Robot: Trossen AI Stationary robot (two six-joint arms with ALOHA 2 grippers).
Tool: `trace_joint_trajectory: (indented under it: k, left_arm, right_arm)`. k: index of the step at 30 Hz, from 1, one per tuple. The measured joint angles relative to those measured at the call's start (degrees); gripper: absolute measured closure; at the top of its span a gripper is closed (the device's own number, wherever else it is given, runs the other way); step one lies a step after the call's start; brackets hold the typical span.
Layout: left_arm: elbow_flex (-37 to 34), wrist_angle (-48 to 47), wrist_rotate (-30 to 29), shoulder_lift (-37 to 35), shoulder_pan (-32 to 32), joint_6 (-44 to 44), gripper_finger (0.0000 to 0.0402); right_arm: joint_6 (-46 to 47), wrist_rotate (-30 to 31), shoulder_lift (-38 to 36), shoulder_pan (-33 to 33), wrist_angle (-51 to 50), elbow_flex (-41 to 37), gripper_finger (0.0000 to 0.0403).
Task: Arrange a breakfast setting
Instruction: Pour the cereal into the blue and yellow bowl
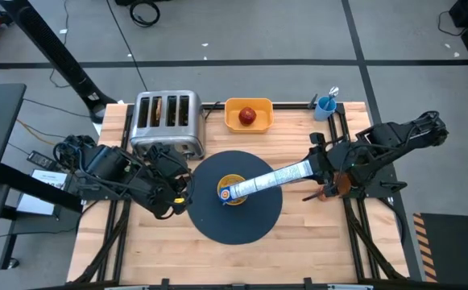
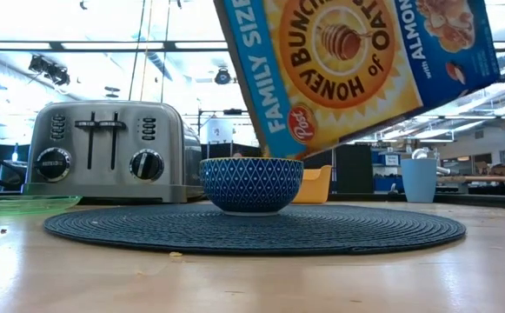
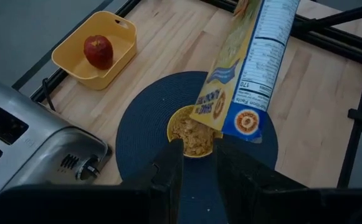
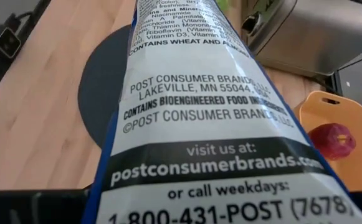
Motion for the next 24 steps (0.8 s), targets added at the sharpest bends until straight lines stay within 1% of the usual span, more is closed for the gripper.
trace_joint_trajectory:
  k: [4,10,13,24]
  left_arm:
    - [0.00,0.00,-0.02,0.00,0.00,-0.02,0.0308]
    - [0.00,0.00,-0.02,0.00,0.00,-0.22,0.0308]
    - [0.00,0.00,-0.01,0.00,0.00,-0.24,0.0308]
    - [0.00,0.00,0.00,0.00,0.00,-0.29,0.0308]
  right_arm:
    - [-0.02,-1.50,0.00,0.00,1.30,0.02,0.0214]
    - [-0.24,-0.52,0.12,-0.04,1.27,0.02,0.0214]
    - [-0.19,0.40,0.17,-0.12,-0.32,0.02,0.0214]
    - [2.13,0.64,-1.00,-0.35,-0.91,0.02,0.0214]
